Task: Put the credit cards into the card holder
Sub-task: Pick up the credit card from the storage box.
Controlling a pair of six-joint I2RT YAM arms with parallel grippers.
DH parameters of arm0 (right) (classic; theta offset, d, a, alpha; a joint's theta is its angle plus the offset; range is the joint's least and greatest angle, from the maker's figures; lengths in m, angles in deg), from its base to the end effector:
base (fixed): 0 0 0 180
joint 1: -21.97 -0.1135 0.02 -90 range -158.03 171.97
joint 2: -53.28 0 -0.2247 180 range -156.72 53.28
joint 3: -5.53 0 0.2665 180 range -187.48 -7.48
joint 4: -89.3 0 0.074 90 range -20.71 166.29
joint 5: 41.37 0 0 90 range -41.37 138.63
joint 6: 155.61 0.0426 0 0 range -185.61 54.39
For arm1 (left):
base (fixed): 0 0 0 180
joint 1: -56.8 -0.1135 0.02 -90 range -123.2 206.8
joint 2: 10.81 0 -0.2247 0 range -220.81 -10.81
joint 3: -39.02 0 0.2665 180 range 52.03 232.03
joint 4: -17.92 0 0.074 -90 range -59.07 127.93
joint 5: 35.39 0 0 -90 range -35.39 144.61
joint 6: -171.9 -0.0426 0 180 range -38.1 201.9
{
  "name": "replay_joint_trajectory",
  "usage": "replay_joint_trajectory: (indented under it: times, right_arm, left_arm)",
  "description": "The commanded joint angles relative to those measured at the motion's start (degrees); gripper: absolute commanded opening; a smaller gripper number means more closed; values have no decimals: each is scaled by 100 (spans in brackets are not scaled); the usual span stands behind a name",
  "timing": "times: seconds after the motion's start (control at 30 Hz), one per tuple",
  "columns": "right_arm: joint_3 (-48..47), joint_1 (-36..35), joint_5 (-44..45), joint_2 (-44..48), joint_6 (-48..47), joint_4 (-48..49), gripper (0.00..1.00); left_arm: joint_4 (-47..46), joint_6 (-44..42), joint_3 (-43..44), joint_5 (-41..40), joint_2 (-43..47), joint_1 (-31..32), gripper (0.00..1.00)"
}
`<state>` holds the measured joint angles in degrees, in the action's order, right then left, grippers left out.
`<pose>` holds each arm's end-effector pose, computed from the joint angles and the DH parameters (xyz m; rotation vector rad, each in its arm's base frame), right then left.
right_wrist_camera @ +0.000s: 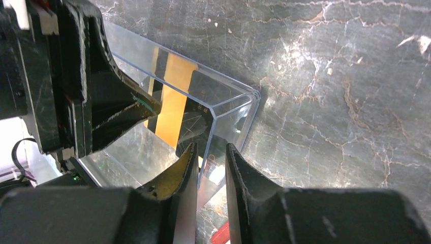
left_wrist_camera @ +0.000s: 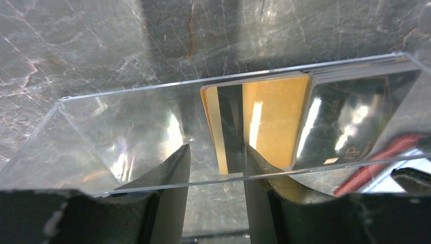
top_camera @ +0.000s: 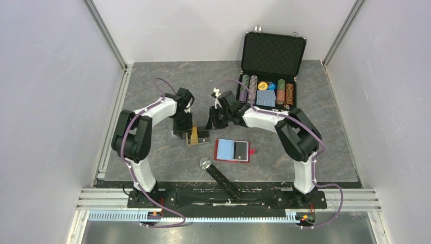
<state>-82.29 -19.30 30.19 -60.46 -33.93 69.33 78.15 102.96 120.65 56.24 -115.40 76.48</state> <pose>0.3141 0.2936 0.1205 -0.3794 2.5211 0.9448 0.3158 -0.1142 0.1112 -0.0340 3.0381 -0.1034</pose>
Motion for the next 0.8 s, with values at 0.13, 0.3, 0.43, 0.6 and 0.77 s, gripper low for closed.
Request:
replay_joint_trajectory:
  times: [0.13, 0.3, 0.43, 0.6, 0.77]
  right_arm:
    - [539, -87, -871, 495, 505, 646, 20]
    - [651, -91, -886, 626, 589, 808, 22]
    - [707, -105, -893, 668, 619, 843, 22]
    - [768, -126, -892, 677, 642, 890, 21]
    - [834, -126, -890, 692, 652, 937, 20]
  left_arm:
    - [52, -213, 772, -423, -312, -18, 54]
    - [93, -264, 656, -440, -184, -21, 59]
    - [-17, -206, 442, -375, -19, -44, 57]
    - [-260, -146, 257, 51, -151, -57, 45]
    - [-419, -103, 105, 294, -288, -56, 34]
